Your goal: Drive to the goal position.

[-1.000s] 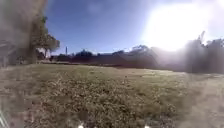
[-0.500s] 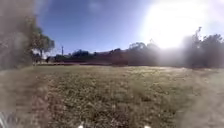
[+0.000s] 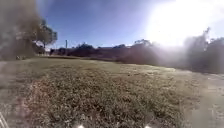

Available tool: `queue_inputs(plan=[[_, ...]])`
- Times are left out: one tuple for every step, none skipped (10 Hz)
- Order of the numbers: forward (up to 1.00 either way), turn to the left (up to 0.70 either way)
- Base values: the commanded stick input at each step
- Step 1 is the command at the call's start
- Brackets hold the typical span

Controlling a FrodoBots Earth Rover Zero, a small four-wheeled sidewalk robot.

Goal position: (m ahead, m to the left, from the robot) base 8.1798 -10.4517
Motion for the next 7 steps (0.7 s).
queue_inputs(plan=[[0.98,0.0],[0.98,0.0],[0.98,0.0],[1.0,0.38],[1.0,0.39],[1.0,0.39],[1.0,0.26]])
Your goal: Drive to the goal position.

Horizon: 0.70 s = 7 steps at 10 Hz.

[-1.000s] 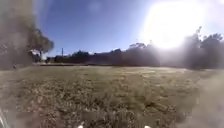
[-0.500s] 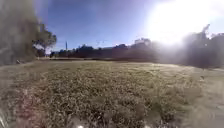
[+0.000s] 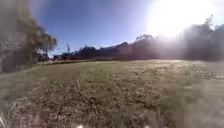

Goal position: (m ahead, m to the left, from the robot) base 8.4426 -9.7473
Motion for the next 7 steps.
queue_inputs(plan=[[1.0,0.13],[1.0,0.0],[1.0,0.0],[1.0,0.0],[1.0,0.0],[1.0,0.0],[1.0,0.0]])
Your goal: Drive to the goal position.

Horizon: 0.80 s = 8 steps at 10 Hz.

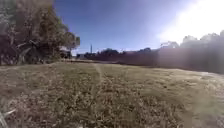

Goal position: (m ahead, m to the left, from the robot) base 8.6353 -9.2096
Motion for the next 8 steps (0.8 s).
queue_inputs(plan=[[1.0,0.0],[1.0,0.0],[1.0,-0.1],[1.0,-0.23],[1.0,-0.39],[1.0,-0.39],[1.0,-0.39],[1.0,-0.39]])
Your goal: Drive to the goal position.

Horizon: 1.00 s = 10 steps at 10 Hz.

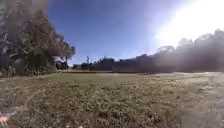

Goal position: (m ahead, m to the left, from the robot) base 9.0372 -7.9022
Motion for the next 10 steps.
queue_inputs(plan=[[1.0,-0.39],[1.0,-0.33],[1.0,-0.23],[1.0,0.0],[1.0,0.0],[1.0,0.0],[1.0,0.0],[1.0,0.0],[1.0,0.0],[1.0,0.0]])
